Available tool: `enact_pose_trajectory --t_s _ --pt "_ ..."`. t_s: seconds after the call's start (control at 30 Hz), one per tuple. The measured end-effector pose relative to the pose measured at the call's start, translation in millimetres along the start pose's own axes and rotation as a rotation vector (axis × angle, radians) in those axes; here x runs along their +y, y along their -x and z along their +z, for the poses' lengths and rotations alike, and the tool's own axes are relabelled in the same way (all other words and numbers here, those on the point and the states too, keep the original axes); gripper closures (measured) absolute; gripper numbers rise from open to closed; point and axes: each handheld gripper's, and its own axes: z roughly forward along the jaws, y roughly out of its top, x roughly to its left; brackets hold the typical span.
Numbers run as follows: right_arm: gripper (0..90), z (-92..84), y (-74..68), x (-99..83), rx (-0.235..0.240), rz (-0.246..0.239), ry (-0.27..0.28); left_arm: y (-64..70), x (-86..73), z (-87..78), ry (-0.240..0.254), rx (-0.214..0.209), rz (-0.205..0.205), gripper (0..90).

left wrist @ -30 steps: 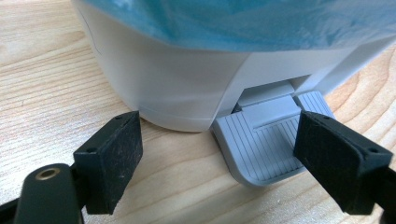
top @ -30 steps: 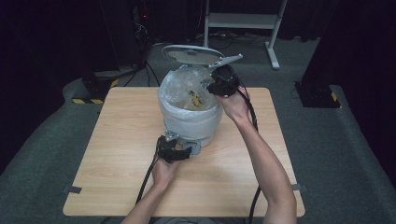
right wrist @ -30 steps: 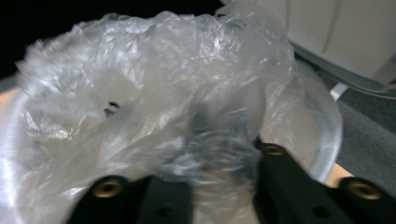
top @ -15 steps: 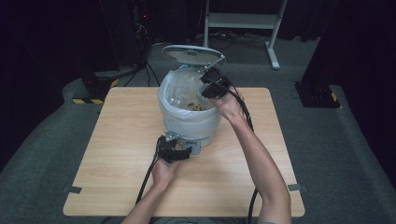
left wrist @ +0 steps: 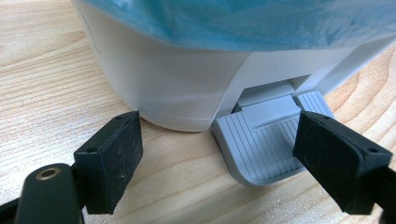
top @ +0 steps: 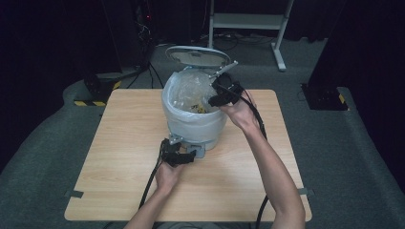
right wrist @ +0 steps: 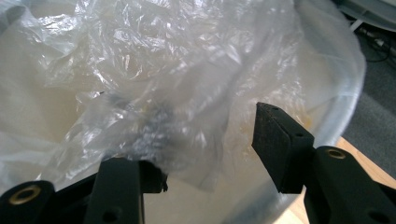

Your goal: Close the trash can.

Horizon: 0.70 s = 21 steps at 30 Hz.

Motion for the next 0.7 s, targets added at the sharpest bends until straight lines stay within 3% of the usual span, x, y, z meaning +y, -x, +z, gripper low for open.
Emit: enact_pose_trajectory --t_s 0.37,0.53,0.6,0.7 --pt "52.9 -18.0 0.3 -16.7 0.008 0.016 0.074 0.0 0.0 0.0 0.000 -0.001 0.000 15.8" --pt "49.4 -22.5 -1.8 -16.4 0.002 0.022 0.091 0.0 0.0 0.0 -0.001 -0.001 0.000 15.8" --pt "48.6 -19.8 -3.3 -11.3 -0.005 0.010 0.081 -0.1 0.0 0.0 0.000 -0.001 0.001 15.9" --pt "49.3 -12.0 -4.9 -7.1 -0.026 -0.014 0.013 0.2 -0.2 0.0 0.001 -0.005 -0.004 16.0"
